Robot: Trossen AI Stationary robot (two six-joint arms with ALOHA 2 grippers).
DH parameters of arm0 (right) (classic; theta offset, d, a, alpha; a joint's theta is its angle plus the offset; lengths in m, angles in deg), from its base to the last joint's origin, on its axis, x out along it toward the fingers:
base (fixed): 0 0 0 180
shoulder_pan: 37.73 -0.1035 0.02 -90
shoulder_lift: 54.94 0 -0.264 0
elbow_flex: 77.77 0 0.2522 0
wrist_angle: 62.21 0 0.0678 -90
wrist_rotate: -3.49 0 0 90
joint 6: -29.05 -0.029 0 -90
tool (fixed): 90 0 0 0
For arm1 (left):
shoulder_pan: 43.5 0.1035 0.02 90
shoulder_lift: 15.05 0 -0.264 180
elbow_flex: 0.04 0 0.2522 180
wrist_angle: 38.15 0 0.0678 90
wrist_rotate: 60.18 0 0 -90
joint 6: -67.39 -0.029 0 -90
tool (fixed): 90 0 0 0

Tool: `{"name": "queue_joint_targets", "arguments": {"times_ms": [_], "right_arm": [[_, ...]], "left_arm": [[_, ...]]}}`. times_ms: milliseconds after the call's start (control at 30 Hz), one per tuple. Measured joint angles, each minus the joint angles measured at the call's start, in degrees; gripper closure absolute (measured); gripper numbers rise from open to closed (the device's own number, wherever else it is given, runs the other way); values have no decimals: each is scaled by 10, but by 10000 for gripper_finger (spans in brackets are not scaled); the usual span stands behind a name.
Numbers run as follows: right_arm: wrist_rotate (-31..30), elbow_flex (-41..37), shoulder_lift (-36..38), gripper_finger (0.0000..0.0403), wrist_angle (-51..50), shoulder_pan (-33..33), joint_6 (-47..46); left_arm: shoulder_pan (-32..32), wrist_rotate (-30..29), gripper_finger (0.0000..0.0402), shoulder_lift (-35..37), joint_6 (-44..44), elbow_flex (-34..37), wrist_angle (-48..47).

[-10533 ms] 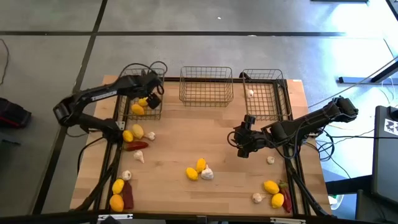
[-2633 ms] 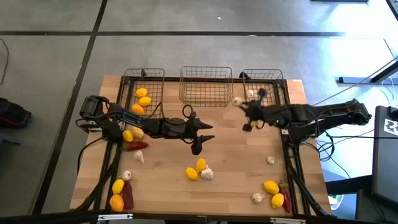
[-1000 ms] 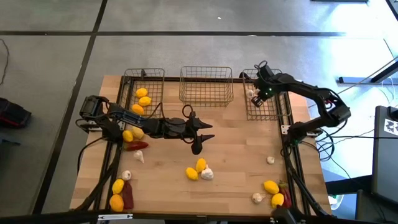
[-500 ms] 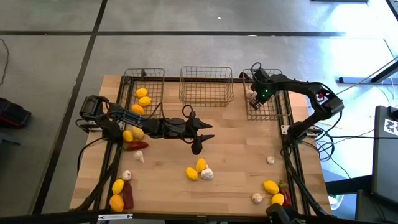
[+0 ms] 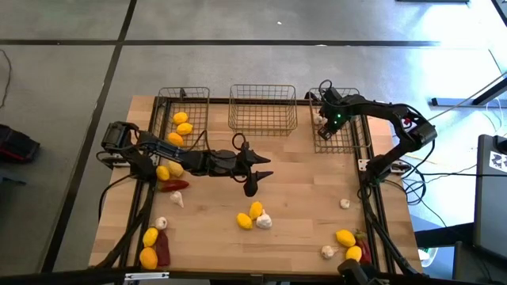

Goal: Sort produce into baskets
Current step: Put the white garlic into the right gold wire basket

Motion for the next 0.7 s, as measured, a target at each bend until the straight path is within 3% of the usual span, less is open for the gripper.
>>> {"name": "queue_joint_targets", "arguments": {"times_ms": [300, 700], "right_arm": [[-15, 32, 3, 279, -64, 0, 13], [-20, 78, 78, 278, -137, 0, 2]], "left_arm": [[0, 0, 190, 0, 0, 0, 0], [0, 0, 190, 0, 0, 0, 0]]}}
